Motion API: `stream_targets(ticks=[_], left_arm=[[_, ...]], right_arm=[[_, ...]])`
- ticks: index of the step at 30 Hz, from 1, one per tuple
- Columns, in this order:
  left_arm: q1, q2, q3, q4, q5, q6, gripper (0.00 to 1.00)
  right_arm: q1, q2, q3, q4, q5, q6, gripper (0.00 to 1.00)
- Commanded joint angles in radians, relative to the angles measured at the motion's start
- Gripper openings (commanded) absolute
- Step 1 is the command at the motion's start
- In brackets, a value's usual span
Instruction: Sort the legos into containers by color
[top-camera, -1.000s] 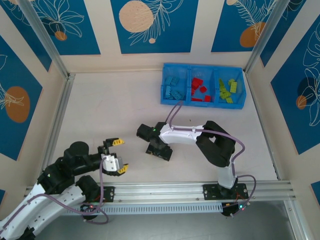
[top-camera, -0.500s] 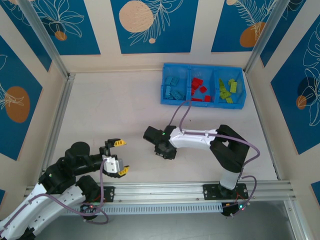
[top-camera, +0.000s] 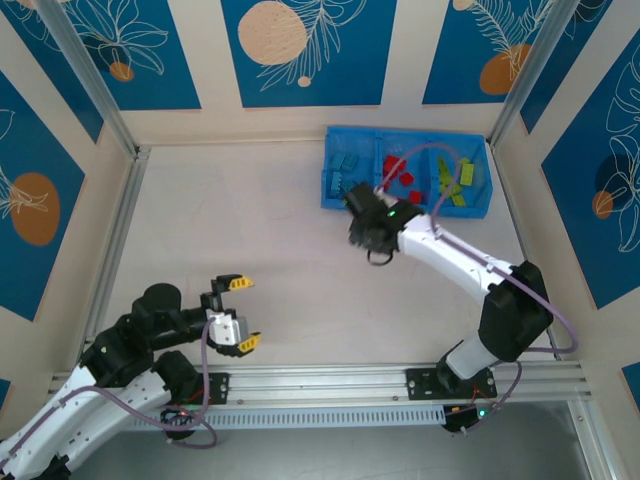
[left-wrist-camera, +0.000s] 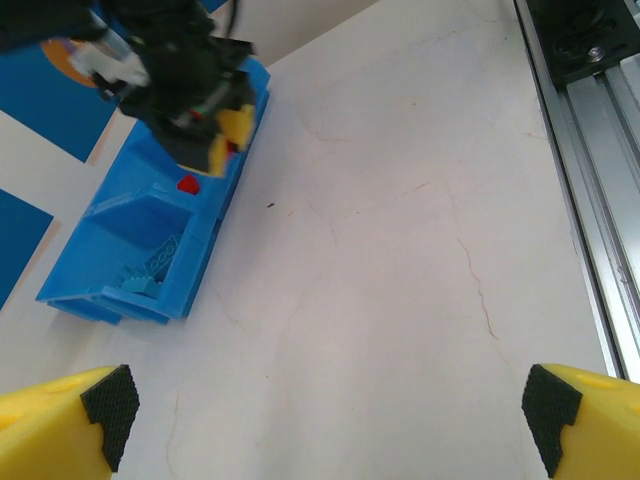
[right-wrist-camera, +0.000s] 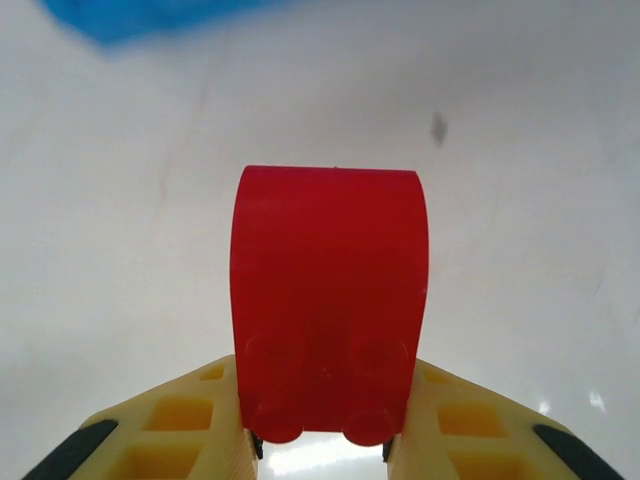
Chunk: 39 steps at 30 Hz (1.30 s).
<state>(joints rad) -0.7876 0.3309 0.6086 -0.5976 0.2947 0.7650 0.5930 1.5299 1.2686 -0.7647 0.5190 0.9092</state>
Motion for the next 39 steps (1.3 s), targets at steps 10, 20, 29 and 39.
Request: stream_targets(ticks=[10, 20, 29, 39], left_arm=[[-0.003, 0.107, 0.088, -0.016, -0.018, -0.214, 1.00], [-0.002, 0.314, 0.158, 0.078, -0.436, -0.862, 1.00], [0.054, 0.423, -0.073, 0.478, -0.874, -0.760, 1.00], [0.315, 0.547, -0.285, 0.871, -0.808, -0.602, 1.00]], right_arm=[[-0.404, 0.484, 0.549, -0.072, -0.172, -0.357, 0.31], [-0.429, 0.407, 0.598, -0.129, -0.239, -0.379, 0.67], [-0.362, -0.309, -0.213, 0.335, -0.135, -0.434, 0.73], [-0.379, -0.530, -0.868, 1.026, 0.125, -0.706, 0.92]])
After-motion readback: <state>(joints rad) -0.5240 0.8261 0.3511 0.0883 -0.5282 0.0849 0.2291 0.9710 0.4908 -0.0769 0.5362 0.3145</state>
